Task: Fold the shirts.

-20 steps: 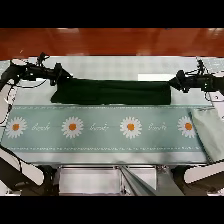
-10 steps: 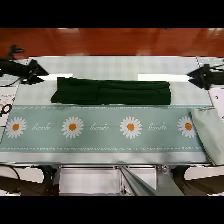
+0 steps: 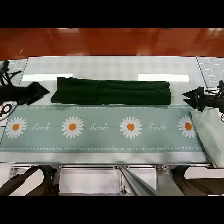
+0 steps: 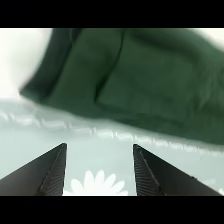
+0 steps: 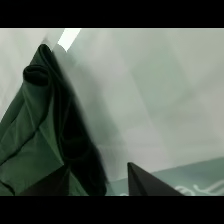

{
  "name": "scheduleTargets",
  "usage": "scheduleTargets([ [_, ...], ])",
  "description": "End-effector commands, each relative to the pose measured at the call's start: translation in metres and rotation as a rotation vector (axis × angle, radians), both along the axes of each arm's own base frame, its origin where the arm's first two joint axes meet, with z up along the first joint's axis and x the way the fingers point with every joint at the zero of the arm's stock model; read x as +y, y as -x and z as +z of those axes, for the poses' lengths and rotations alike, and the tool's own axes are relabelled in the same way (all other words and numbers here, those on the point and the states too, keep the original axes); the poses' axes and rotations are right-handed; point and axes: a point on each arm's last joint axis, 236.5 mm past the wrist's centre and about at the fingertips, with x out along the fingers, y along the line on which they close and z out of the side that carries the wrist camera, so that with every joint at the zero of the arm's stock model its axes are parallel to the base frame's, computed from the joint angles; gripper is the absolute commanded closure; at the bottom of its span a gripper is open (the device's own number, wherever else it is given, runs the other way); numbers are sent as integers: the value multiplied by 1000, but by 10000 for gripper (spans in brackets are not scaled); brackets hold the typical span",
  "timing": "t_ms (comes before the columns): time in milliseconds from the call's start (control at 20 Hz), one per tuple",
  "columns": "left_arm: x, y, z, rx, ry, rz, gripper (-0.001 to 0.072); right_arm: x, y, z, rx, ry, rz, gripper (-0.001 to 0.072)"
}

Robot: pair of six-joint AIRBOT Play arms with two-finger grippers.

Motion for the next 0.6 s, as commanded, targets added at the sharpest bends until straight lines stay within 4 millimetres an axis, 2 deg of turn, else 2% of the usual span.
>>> scheduleTargets([
  [0,-19,11,-8,-5,18,-23,200,7,-4,-5,-11,-75,-39,286],
  [200,-27,9,-4,-12,49,-23,200,15,-5,-6,-7,-69,-18,286],
  [350,-28,9,-4,-12,50,-24,200,36,-16,-9,-5,-45,26,286],
  [550,-29,9,-4,-11,50,-29,200,77,-42,-17,37,-73,102,287],
])
